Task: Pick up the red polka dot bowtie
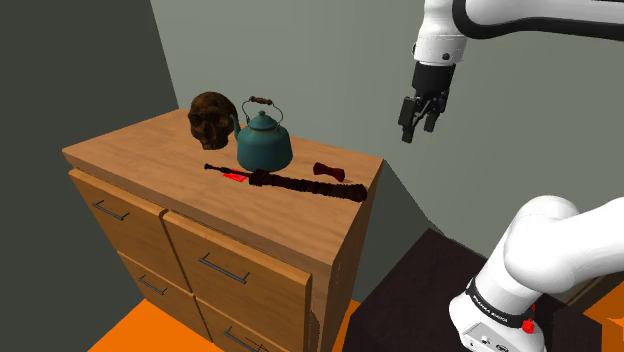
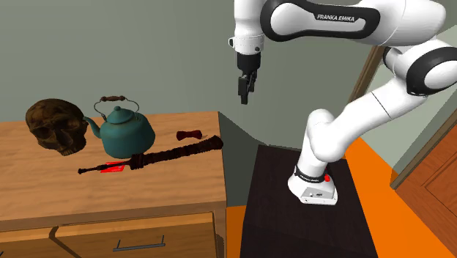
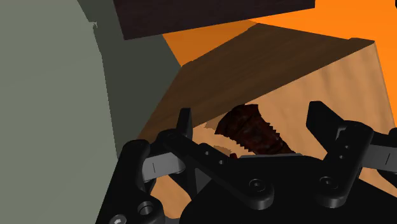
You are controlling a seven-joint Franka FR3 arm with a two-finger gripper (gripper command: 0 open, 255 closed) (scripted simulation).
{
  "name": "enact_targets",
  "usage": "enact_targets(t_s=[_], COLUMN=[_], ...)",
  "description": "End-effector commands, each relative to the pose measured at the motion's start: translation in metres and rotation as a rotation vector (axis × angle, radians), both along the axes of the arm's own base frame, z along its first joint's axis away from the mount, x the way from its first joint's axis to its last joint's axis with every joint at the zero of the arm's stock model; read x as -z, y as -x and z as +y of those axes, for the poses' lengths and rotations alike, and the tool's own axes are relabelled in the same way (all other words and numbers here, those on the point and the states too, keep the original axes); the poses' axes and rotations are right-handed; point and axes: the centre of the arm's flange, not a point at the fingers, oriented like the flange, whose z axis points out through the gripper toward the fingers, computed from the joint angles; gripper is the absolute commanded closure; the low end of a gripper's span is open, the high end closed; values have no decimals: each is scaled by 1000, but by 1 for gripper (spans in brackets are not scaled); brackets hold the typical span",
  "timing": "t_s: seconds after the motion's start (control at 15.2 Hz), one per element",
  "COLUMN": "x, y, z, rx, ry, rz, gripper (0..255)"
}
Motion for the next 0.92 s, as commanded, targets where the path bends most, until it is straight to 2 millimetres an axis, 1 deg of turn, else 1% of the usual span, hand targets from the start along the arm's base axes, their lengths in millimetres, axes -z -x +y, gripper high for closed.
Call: enact_targets(t_s=[0.0,0.46,0.86], x=[0,54,101], y=[0,-73,-136], z=[0,-15,-21], rx=[0,-122,-226], ry=[0,-14,-26], rz=[0,-2,-3], gripper=[0,0,0])
